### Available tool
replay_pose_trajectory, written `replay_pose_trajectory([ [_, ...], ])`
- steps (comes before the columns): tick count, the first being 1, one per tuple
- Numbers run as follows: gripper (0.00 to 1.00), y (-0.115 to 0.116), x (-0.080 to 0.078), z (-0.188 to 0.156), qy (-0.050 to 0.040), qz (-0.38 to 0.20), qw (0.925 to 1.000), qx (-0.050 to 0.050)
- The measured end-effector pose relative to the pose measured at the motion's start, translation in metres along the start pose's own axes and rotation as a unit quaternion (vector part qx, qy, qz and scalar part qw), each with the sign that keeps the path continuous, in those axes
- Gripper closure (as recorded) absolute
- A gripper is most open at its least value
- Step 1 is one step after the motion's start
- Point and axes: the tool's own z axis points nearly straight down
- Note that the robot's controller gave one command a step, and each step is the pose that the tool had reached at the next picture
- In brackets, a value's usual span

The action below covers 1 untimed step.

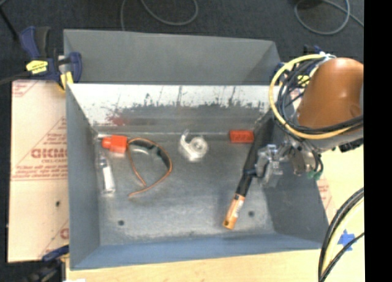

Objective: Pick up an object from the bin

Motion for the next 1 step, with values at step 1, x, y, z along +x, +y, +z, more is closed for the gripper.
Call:
replay_pose_trajectory([
  [1, 1.0, 0.0061, 0.0095, -0.1278, -0.0016, 0.021, 0.9998, 0.0],
])
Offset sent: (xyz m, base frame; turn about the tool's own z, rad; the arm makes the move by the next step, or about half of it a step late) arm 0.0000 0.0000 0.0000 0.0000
